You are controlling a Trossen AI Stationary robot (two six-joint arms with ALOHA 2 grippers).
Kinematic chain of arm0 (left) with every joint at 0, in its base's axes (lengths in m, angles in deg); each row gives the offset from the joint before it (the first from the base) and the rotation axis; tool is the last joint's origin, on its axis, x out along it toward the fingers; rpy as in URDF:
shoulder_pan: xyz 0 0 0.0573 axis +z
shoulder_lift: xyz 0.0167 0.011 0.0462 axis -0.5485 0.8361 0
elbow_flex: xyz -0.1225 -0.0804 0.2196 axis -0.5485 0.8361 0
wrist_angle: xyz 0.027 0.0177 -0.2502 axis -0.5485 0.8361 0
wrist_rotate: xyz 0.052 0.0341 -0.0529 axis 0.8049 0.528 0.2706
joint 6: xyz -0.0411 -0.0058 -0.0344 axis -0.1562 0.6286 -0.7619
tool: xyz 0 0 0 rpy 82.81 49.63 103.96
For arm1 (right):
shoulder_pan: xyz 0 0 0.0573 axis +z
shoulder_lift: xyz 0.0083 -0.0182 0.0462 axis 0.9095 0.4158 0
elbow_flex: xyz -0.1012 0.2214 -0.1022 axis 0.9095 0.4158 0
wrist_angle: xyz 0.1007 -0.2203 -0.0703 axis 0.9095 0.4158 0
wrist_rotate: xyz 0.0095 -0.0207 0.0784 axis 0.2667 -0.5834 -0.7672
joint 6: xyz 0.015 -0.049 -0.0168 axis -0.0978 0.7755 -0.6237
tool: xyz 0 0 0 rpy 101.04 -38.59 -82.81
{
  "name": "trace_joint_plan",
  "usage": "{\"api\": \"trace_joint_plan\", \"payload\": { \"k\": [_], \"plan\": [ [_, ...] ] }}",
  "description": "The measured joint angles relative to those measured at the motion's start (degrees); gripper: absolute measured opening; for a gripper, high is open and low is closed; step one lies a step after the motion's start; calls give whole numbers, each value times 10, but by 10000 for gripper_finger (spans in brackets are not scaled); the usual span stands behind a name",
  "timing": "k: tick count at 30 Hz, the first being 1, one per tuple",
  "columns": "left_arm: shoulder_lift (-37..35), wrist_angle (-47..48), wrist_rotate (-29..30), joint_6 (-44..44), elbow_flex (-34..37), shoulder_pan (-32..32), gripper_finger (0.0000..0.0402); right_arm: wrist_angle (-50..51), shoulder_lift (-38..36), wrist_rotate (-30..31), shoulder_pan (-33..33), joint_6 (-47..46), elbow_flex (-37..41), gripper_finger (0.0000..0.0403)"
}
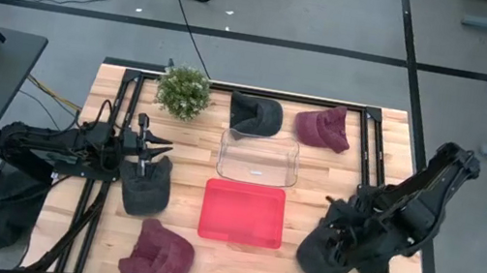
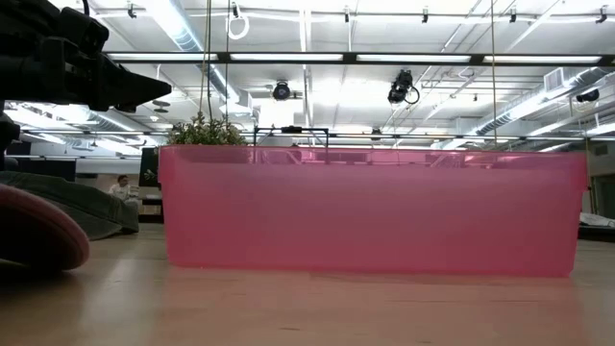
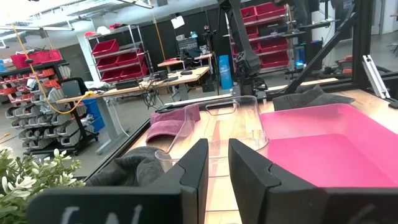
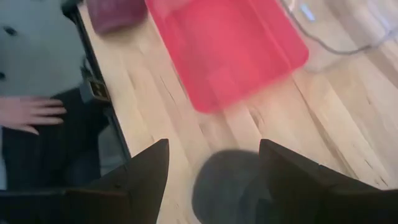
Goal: Pick & Place hat
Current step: Put the bottom right black cap into the transparent bin
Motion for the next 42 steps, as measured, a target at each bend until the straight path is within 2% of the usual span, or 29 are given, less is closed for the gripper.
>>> {"api": "trace_joint_plan", "payload": {
  "k": [8, 13, 26, 31, 34, 39, 42],
  "plan": [
    [0, 0, 0, 0, 0, 0, 67, 76, 44, -57, 0, -60, 0, 252],
    [0, 0, 0, 0, 0, 0, 67, 73, 50, -95, 3, -76, 0, 252],
    [0, 0, 0, 0, 0, 0, 67, 55, 50, -68, 26, -72, 0, 252],
    [0, 0, 0, 0, 0, 0, 67, -12, 50, -47, 26, -66, 0, 252],
    [0, 0, 0, 0, 0, 0, 67, -58, 50, -29, 26, -29, 0, 252],
    [0, 0, 0, 0, 0, 0, 67, -107, 50, -27, 26, 44, 0, 252],
    [0, 0, 0, 0, 0, 0, 67, -117, 50, -39, 23, 36, 0, 252]
  ]
}}
